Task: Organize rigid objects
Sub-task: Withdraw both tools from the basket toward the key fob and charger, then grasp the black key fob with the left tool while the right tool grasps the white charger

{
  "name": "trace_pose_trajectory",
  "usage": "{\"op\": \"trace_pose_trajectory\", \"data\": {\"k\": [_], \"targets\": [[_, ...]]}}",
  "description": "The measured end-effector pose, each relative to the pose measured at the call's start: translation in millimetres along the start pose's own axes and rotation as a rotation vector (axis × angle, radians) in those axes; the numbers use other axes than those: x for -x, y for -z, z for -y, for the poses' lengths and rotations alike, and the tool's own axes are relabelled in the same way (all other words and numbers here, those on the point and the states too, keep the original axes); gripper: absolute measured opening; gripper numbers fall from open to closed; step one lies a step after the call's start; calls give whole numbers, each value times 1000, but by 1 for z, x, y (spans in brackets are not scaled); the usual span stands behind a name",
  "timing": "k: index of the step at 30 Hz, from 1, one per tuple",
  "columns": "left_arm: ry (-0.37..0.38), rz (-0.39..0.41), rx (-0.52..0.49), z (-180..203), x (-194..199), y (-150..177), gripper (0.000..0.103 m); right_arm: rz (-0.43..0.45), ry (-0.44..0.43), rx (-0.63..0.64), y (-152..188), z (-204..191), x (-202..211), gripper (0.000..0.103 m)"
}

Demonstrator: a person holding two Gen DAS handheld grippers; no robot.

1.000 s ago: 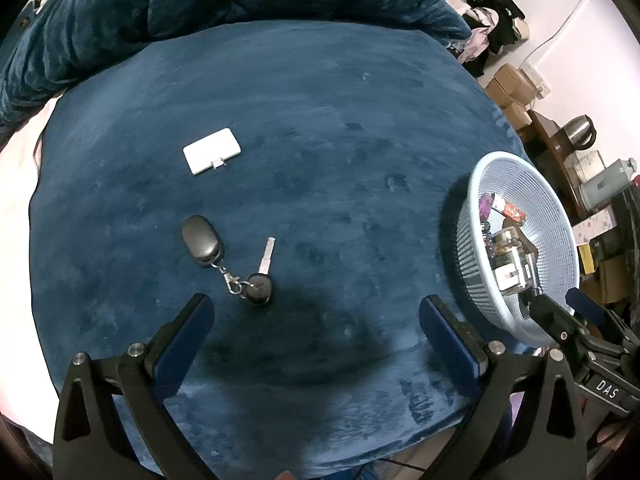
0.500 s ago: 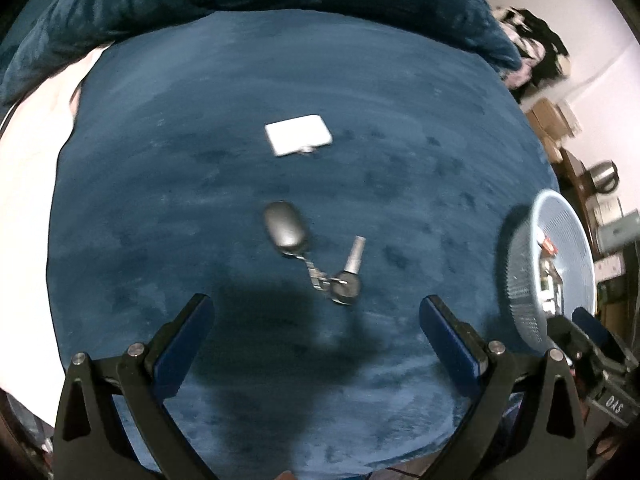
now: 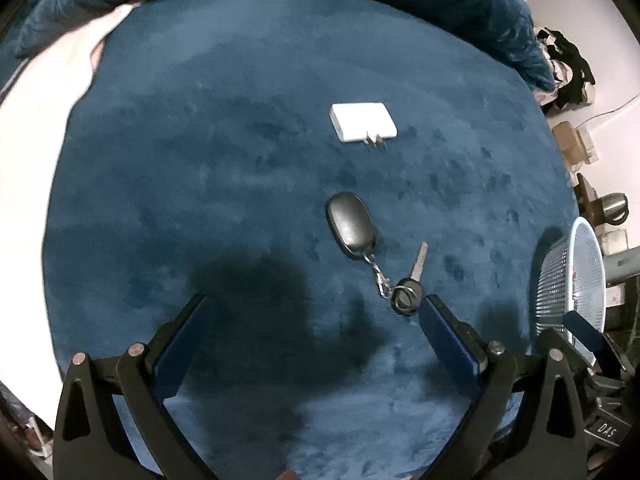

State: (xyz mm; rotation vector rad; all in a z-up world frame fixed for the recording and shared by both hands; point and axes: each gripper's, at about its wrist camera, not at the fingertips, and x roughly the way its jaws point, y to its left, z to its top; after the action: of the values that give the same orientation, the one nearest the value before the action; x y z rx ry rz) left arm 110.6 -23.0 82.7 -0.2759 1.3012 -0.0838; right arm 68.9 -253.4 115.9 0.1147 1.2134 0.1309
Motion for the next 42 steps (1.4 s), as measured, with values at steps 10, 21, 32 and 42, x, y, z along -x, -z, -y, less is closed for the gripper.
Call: {"op": "trace_pose_trajectory", "data": {"k": [10,21,32,42], "targets": [[6,-71,11,49,-67,-6,71,70,-13,-28,-11,13,6,103],[-5,-79,44,10,-66,-4,3,50,-40,6,-23,6,-11,103],[-31,-25,87,-51,-49,3,5,2,-58,87,-55,-43,-62,103],[97,-18,113,-72,-56,9,48,-31,-55,227,-109,-95,-146,103]]}}
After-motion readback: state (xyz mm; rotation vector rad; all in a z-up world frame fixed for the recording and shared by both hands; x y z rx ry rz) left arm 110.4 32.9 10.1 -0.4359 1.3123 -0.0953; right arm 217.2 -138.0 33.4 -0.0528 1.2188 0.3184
